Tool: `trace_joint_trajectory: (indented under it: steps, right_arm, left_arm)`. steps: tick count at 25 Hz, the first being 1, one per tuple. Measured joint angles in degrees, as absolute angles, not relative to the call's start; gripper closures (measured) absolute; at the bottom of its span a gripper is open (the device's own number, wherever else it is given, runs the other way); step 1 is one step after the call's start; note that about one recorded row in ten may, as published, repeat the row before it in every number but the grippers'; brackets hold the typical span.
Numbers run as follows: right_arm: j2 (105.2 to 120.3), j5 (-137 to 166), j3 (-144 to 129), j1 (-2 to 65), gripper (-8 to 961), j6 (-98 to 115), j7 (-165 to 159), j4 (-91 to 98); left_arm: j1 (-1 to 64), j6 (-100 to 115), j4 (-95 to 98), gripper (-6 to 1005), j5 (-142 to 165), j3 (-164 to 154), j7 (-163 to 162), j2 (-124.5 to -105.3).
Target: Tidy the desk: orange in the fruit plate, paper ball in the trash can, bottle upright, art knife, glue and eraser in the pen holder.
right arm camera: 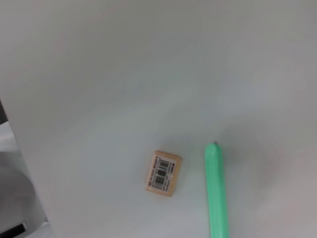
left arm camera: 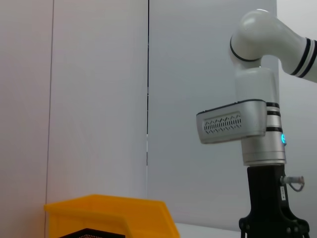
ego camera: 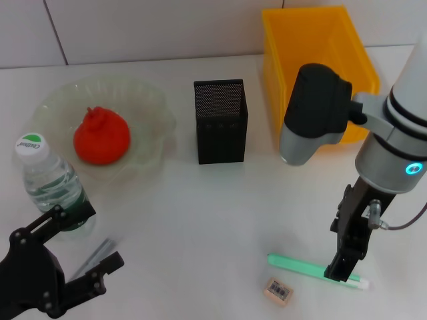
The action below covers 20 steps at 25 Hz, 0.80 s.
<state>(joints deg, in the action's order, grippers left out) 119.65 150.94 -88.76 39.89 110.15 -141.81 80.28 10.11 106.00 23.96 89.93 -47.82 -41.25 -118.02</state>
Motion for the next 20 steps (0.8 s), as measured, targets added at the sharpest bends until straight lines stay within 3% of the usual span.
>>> trace_joint_trajectory:
  steps: [20]
  right_arm:
    - [119.89,150.7,-98.1,37.0,128,102.6,-143.8,80.0]
  left_arm:
    - [11.2,105.5,24.4,186,92.9,-47.8,-41.8,-117.99]
